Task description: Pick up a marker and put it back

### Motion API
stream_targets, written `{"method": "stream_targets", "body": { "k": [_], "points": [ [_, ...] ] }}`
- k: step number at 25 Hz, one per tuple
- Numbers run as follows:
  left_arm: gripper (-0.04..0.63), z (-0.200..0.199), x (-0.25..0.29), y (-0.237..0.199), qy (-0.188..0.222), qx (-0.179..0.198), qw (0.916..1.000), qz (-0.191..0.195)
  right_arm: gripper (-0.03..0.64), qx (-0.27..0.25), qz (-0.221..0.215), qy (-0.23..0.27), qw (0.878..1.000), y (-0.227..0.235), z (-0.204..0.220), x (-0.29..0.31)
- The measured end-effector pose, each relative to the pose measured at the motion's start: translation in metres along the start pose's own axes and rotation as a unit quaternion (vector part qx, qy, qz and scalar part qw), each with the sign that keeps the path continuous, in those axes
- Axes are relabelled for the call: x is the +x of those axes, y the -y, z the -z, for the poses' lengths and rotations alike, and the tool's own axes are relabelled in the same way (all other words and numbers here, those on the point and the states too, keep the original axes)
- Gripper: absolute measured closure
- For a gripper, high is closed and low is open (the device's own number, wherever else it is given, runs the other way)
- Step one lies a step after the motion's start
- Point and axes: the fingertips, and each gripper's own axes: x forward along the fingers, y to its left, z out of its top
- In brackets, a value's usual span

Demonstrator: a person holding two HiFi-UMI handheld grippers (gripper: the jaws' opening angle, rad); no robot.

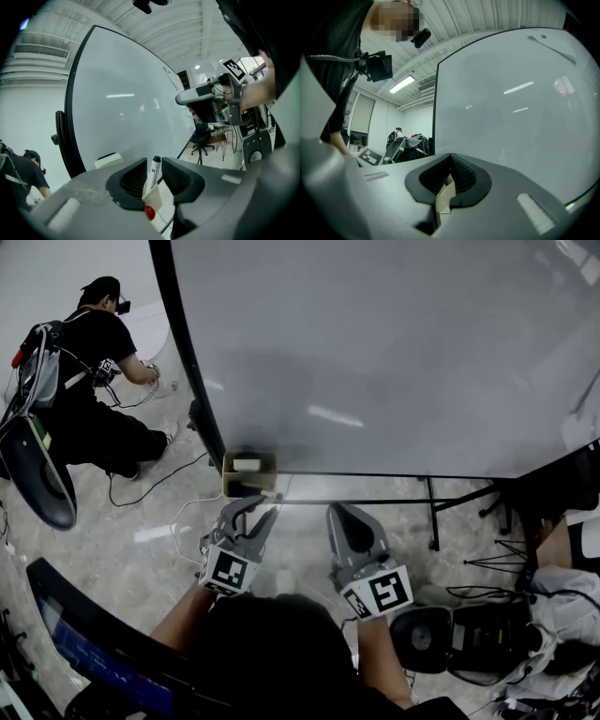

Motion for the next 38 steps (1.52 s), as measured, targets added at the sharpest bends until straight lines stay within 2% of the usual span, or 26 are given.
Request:
{"method": "stream_targets", "body": {
  "k": [6,15,24,31,38],
  "points": [
    [0.521,-0.016,-0.010,-0.009,0.022,0.005,0.9997,-0.007,0.607,0.000,-0.007,0.006,1.000,-0.010,0.004,0.004],
    [0.538,-0.029,-0.037,-0.031,0.049,-0.037,0.9972,-0.044,0.607,-0.002,-0.022,0.007,1.000,-0.028,0.008,0.015],
    [0.561,-0.054,-0.079,-0.044,0.060,-0.050,0.9944,-0.072,0.607,0.000,-0.037,0.007,0.999,-0.052,-0.015,0.012],
    [0.589,-0.047,-0.109,-0.063,0.073,-0.085,0.9880,-0.106,0.607,-0.003,-0.050,0.009,0.999,-0.069,-0.013,0.018],
    [0.589,-0.059,-0.142,-0.083,0.093,-0.124,0.9791,-0.132,0.607,-0.007,-0.054,0.014,0.998,-0.081,-0.023,0.020]
  ]
}}
